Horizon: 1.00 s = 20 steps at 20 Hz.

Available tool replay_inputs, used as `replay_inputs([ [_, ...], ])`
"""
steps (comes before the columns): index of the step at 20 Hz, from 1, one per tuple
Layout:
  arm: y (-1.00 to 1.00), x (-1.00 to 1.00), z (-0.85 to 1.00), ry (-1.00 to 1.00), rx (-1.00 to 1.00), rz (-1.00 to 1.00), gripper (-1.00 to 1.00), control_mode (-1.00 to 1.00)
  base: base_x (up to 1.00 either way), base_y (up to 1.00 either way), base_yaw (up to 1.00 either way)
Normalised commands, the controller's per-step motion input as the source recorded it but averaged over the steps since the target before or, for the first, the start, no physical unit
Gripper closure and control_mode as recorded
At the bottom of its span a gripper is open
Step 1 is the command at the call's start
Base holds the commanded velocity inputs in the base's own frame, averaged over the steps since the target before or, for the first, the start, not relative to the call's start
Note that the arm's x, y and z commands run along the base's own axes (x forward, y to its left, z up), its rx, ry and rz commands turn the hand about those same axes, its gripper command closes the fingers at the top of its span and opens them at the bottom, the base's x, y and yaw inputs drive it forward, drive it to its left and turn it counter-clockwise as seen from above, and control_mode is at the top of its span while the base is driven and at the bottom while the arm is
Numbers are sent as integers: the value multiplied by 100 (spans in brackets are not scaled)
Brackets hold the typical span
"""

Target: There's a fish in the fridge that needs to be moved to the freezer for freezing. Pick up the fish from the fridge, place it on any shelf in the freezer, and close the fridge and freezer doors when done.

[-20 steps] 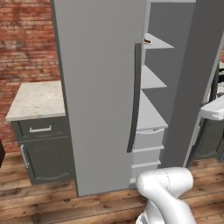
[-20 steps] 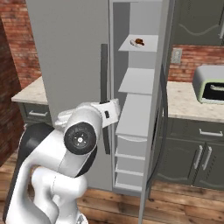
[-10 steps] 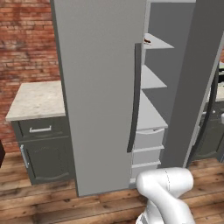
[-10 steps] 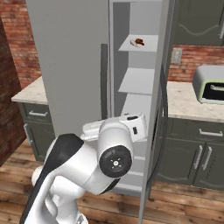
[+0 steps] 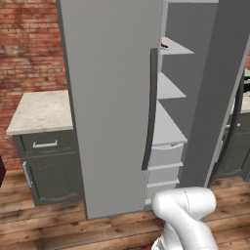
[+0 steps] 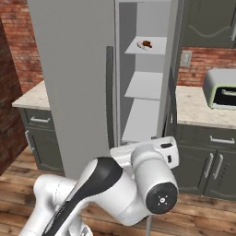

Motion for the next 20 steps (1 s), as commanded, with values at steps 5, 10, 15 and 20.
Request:
replay_inputs([
  [5,-48,5,-37,0,10,6,-100,-100,0,0,0],
  [10,-35,12,-32,0,8,5,-100,-100,0,0,0],
  [15,-2,20,-41,-1,6,4,-100,-100,0,0,0],
  [20,-1,33,-35,-4,8,2,-100,-100,0,0,0],
])
